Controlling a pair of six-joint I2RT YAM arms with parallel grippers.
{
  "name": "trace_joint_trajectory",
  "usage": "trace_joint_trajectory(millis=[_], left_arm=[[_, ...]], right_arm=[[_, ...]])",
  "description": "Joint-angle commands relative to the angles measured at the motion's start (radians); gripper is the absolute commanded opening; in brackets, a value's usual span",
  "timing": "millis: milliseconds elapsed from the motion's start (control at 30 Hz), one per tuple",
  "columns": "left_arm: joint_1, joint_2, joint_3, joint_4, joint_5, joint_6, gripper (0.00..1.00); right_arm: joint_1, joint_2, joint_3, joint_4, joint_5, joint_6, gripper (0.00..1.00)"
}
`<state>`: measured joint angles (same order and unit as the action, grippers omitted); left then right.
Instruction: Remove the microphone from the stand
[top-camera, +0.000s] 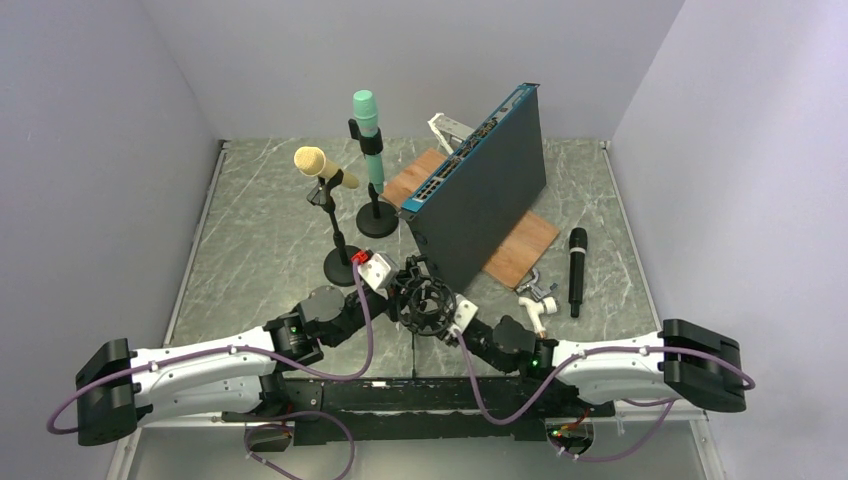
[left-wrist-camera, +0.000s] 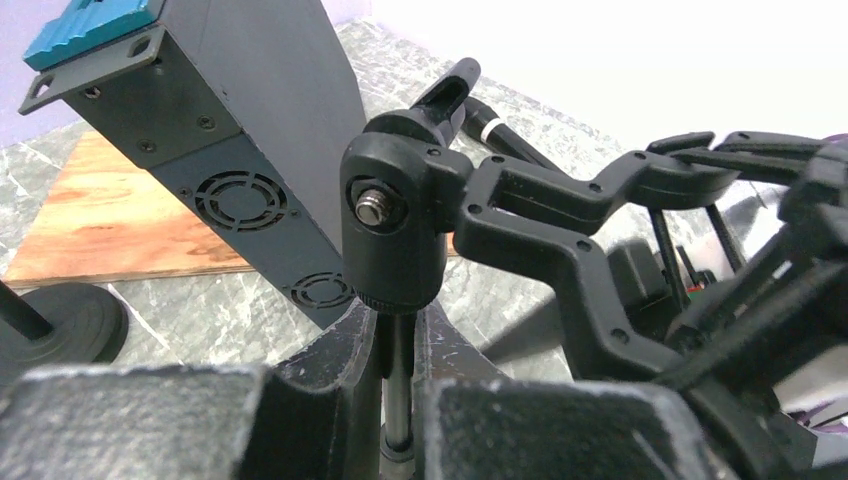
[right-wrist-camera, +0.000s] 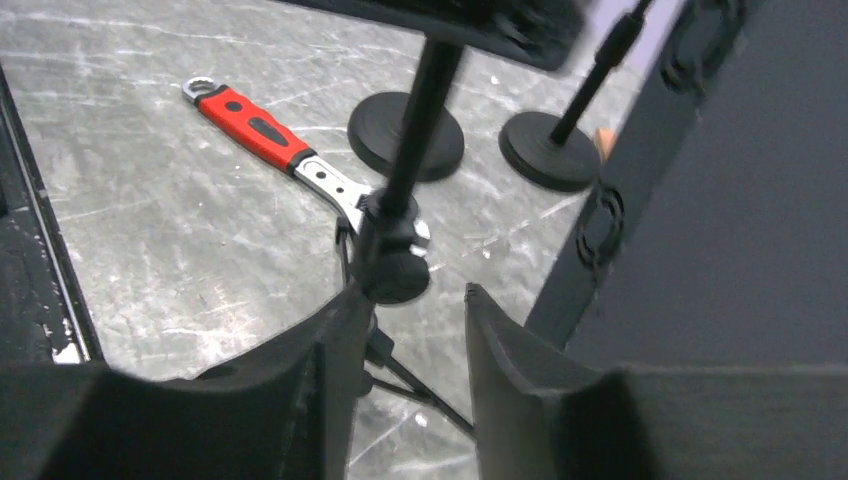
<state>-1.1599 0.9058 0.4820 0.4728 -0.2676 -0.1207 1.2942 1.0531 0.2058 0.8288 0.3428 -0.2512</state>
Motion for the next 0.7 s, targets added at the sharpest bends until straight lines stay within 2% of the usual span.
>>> trace_joint_trajectory(millis=[0,200,267,367,467,600,667], left_arm=[[-0.006,0.003,-0.010,-0.021,0.008,-0.041,0.00],[-0.005,0.009,-0.018,-0.003,0.008,-0.041,0.00],[-0.006,0.017,-0.016,-0.004,0.009,-0.042,0.00],[-0.006,0.021,-0.013,-0.006,0.012,-0.037,0.00],[-0.006,0.023,0.002,-0.032,0.010,-0.033,0.00],[-0.006,0.019,-0.001,-0.031,0.013,-0.036,0.00],[-0.006,0.022,0.001,-0.030,0.010,-0.040,0.00]], right_arm=[[-0.005,-0.091,-0.054,0.017,0.110,0.044,0.52],[-0.007,-0.317,-0.120,-0.175,0.083,0.298,0.74],[-0.007,-0.403,-0.099,-0.316,0.110,0.413,0.78],[-0.020,-0.493,-0.027,-0.576,0.166,0.698,0.90],[-0.066,-0.552,0.042,-0.771,0.047,0.883,0.98],[-0.189,-0.527,0.145,-1.005,-0.165,1.057,0.98],[-0.281,-0.502,0.180,-1.043,-0.302,1.122,0.99]])
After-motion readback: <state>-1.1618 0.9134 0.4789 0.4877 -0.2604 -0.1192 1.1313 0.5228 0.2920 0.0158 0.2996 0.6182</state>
